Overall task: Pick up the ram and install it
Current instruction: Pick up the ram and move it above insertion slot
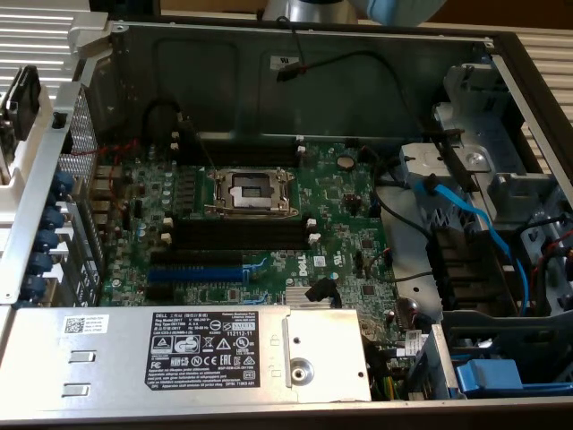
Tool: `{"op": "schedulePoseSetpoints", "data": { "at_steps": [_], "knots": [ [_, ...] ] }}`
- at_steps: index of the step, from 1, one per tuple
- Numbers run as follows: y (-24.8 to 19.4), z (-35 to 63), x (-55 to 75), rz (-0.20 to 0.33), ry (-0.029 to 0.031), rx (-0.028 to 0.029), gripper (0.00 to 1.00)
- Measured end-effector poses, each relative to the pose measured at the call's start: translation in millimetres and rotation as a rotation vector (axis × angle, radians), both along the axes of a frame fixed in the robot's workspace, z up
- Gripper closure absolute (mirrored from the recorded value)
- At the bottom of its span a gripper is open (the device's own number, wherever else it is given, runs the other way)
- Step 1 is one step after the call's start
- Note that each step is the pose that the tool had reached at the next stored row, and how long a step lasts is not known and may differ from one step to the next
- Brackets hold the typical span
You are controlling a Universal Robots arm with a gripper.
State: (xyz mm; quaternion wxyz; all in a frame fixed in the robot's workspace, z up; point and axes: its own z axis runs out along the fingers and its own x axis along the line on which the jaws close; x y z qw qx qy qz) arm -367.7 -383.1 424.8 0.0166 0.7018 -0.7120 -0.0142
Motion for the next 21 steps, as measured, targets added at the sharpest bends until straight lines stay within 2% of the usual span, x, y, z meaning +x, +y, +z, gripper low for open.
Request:
{"op": "schedulePoseSetpoints", "data": {
  "at_steps": [10,21],
  "knots": [
    [-5.2,12.5,45.9,0.000,0.0091,0.0000,0.88],
    [-9.6,20.9,95.9,0.000,0.0146,-0.0001,0.88]
  ]
}}
